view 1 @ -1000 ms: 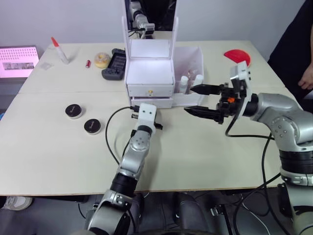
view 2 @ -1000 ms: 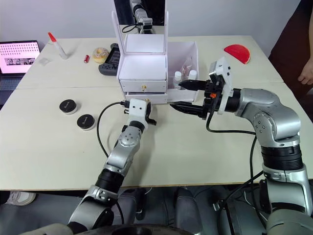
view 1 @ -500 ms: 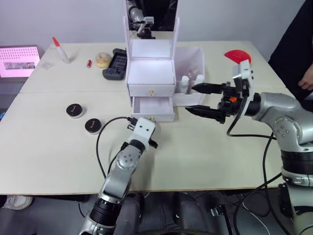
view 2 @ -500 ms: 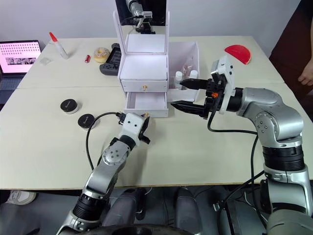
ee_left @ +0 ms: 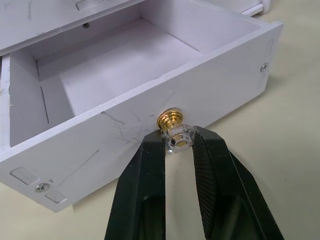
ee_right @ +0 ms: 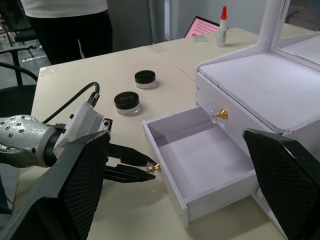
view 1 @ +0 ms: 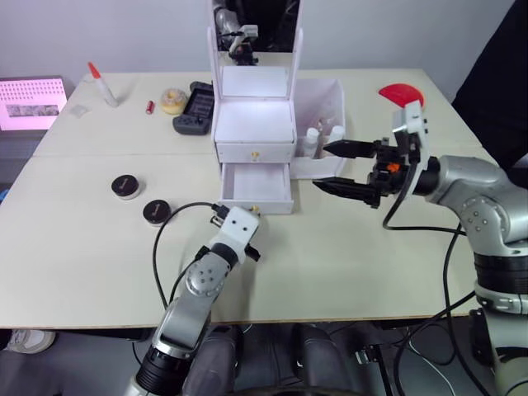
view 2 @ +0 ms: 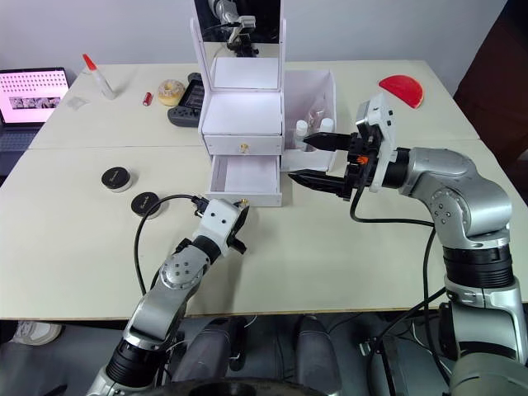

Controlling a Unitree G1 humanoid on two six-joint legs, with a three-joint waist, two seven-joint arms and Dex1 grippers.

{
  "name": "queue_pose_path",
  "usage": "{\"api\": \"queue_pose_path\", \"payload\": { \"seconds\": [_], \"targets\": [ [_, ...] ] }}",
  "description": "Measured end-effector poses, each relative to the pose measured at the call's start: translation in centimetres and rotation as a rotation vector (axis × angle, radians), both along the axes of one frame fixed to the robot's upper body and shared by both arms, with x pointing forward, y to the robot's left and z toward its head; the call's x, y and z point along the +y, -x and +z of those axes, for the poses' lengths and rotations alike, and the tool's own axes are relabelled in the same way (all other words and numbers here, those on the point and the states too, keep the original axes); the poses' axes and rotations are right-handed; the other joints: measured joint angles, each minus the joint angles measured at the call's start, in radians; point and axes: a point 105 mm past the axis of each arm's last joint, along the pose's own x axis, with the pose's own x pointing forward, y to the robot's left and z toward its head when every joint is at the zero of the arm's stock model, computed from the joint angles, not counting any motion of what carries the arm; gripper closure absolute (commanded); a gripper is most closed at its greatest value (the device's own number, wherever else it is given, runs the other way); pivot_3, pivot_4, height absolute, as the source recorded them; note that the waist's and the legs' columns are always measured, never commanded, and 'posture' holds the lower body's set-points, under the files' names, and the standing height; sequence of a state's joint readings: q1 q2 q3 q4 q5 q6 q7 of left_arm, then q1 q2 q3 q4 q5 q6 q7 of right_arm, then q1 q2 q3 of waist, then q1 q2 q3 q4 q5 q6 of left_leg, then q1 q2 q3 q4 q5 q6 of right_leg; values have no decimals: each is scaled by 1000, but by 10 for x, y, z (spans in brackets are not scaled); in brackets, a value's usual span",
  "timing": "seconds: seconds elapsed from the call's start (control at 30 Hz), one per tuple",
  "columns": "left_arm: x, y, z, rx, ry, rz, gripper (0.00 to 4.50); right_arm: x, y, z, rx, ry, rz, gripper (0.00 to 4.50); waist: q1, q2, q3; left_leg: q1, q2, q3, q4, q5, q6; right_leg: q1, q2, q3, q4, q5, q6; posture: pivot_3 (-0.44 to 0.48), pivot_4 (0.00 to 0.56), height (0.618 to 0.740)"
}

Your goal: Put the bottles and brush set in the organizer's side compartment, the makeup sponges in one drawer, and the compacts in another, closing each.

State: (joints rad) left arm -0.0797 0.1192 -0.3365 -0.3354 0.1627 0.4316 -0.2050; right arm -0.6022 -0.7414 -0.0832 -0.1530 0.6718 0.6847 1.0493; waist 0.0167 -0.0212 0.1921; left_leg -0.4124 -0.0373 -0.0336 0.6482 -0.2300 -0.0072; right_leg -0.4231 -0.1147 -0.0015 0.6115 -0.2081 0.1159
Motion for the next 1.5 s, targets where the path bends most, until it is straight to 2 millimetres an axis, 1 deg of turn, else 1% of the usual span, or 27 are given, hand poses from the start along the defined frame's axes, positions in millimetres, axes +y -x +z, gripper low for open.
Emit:
{"api": "queue_pose_path", "payload": {
  "seconds": [0.1,0.17,0.2,0.27,0.37,0.47,0.5,0.53,0.6,0.67,0.7,0.73,0.77,0.83,0.87,0.93,1.0,1.03,1.07,1.1,1.17,1.23,1.3,1.4,1.5],
  "targets": [
    [-11,5,-1,8,-1,-53,1338,0,0,0,0,0,-1,0,-3,0,0,0,0,0,0,0,0,0,0,0,0,0,0,0,150,737],
    [-12,6,1,7,-3,-69,286,0,0,0,0,0,-2,0,-5,0,0,0,1,0,0,0,0,-1,0,0,0,0,0,0,150,737],
    [-11,8,3,1,-9,-76,136,0,0,0,0,0,-2,0,-6,0,0,0,1,0,-1,0,0,-1,1,0,0,0,0,0,150,737],
    [-9,9,7,-10,-19,-81,136,0,0,0,0,0,-3,0,-6,0,0,0,1,0,-1,0,0,-1,1,0,0,0,0,0,150,737],
    [3,23,10,11,-46,-91,136,-2,-1,0,1,3,-13,0,-5,0,0,0,1,0,-1,0,0,-1,1,0,0,0,0,0,150,737],
    [24,36,13,38,-70,-88,136,-11,1,-5,14,18,-46,0,-4,0,0,0,2,0,-1,0,0,-1,1,0,0,0,0,0,150,737],
    [37,42,17,56,-70,-93,136,-16,3,-7,16,21,-66,0,-4,0,0,0,2,0,-1,0,0,-1,1,0,0,0,0,0,150,737],
    [43,46,20,67,-63,-102,136,-20,4,-8,19,27,-81,0,-3,0,0,0,2,-1,-1,0,0,-1,1,0,0,0,0,0,150,737],
    [60,60,32,108,24,-153,136,-35,9,-13,28,45,-132,0,-3,0,1,-1,2,-2,-1,0,0,-2,0,0,-1,0,0,0,150,737],
    [91,73,56,119,95,-214,136,-61,14,-17,45,60,-222,0,-3,0,1,-2,2,-3,-1,0,0,-3,0,0,-1,0,-1,0,150,737],
    [100,75,62,116,94,-216,136,-67,16,-18,48,60,-244,0,-4,0,1,-2,2,-2,-1,0,0,-3,0,0,-1,0,-1,0,150,737],
    [116,78,71,128,92,-239,136,-79,20,-19,47,61,-283,0,-4,1,1,-2,2,-2,-1,0,0,-4,1,0,-1,0,-1,0,150,737],
    [129,80,75,141,76,-241,136,-88,23,-21,51,67,-311,0,-4,0,1,-2,2,0,-1,0,0,-3,1,-1,-1,-1,-1,0,150,737],
    [178,79,87,171,46,-160,136,-114,33,-26,60,70,-398,0,-5,1,0,-2,2,1,-1,0,0,-3,1,-1,-1,-1,-1,0,150,737],
    [190,79,89,178,40,-127,136,-120,35,-27,63,66,-420,0,-6,1,0,-2,2,1,-1,0,0,-3,1,-1,-1,-1,0,0,150,737],
    [227,80,93,211,45,-58,136,-143,44,-35,66,80,-497,0,-8,1,1,-2,2,2,-1,-1,0,-3,1,-1,-3,-2,2,0,150,737],
    [260,81,96,217,74,19,136,-165,53,-42,79,82,-565,0,-7,1,1,-2,2,1,-1,-1,1,-4,-2,-1,-3,-3,2,0,150,737],
    [280,82,97,216,78,71,136,-177,58,-45,86,88,-605,0,-7,1,1,-2,2,2,-2,-2,1,-5,-4,-1,-4,-3,3,0,150,737],
    [296,83,97,214,76,108,136,-188,64,-49,92,95,-637,0,-7,1,1,-2,2,2,-2,-3,-1,-5,-4,-1,-5,-3,3,0,150,737],
    [316,86,98,211,77,162,136,-202,70,-55,104,108,-679,0,-8,1,1,-2,3,2,-3,-4,-2,-5,-4,-1,-8,-3,3,0,150,737],
    [344,92,96,207,74,245,136,-221,81,-64,130,127,-746,0,-9,4,0,-3,8,4,-5,-4,-2,-4,-4,-4,-17,-1,0,0,150,737],
    [358,94,93,200,71,276,136,-228,88,-70,141,153,-763,0,-13,4,0,-6,10,7,-5,-5,-1,-5,-6,-4,-19,0,-1,0,150,737],
    [363,93,93,182,75,286,136,-226,92,-75,148,159,-755,0,-13,4,0,-8,13,7,-5,-5,-2,-8,-6,-5,-19,0,-2,0,150,737],
    [365,91,89,182,63,276,136,-223,93,-77,142,162,-749,0,-15,4,0,-10,15,9,-6,-6,-3,-12,-6,-5,-19,4,-7,0,150,737],
    [360,86,87,183,55,247,136,-223,95,-80,144,157,-756,0,-13,4,0,-10,17,10,-6,-7,-5,-15,-5,-8,-17,6,-10,0,150,737]
  ]
}}
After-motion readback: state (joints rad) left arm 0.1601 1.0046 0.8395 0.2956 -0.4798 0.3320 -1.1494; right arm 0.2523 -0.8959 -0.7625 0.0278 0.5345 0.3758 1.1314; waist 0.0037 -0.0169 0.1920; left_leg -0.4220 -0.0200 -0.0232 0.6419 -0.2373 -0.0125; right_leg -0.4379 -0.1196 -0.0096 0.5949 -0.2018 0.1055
